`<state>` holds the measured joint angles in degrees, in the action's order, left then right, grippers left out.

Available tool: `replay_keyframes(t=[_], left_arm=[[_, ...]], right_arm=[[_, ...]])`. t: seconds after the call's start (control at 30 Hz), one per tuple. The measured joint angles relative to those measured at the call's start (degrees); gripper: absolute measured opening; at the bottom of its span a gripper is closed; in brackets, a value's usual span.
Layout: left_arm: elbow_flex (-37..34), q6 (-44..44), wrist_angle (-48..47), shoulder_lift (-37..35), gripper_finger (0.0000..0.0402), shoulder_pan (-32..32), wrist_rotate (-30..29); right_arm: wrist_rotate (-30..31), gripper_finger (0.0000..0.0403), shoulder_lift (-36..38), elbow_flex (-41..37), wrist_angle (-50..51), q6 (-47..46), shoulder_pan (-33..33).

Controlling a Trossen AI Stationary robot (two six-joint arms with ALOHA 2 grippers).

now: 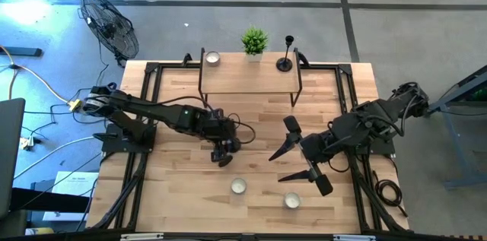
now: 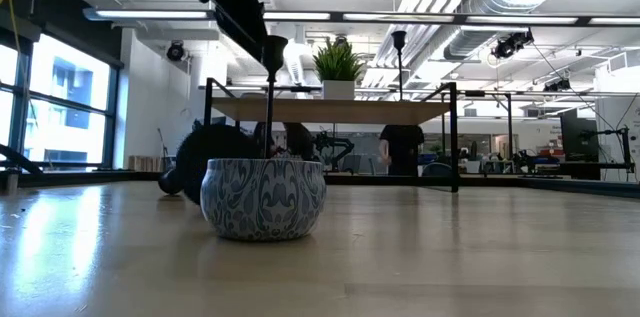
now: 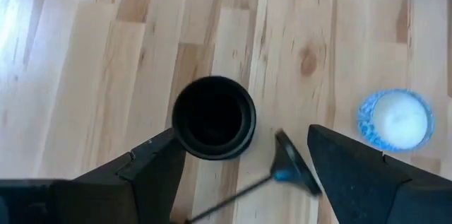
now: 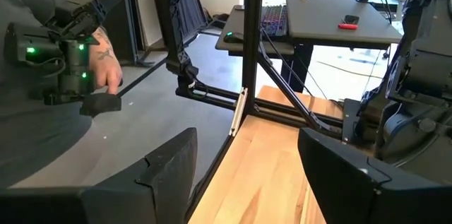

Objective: Pick & Place candle stick holders
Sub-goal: Put the left black candle holder on the shelf

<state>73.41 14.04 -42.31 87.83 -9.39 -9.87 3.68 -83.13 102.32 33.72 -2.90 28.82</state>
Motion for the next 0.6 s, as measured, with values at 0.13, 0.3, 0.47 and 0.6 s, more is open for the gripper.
replay_keyframes(t=[0.13, 0.3, 0.47, 0.6], left_arm=[[0.01, -0.21, 1.00, 0.00, 0.0289, 0.00, -0.13], [0.02, -0.42, 0.71, 0.04, 0.0289, 0.00, -0.84], [0.04, -0.58, 0.71, 0.51, 0.0289, 0.00, -6.54], [0.07, -2.26, 1.14, 0.50, 0.0289, 0.07, -7.65]], right_arm=[[0.00, 0.0240, 0.00, 0.00, 0.38, -0.02, 0.00], [0.00, 0.0240, -0.02, 0.00, 0.38, -0.04, 0.00], [0.00, 0.0240, -0.02, 0.00, 0.41, -0.04, 0.00], [0.00, 0.0240, -0.02, 0.00, 0.66, -0.04, 0.00]])
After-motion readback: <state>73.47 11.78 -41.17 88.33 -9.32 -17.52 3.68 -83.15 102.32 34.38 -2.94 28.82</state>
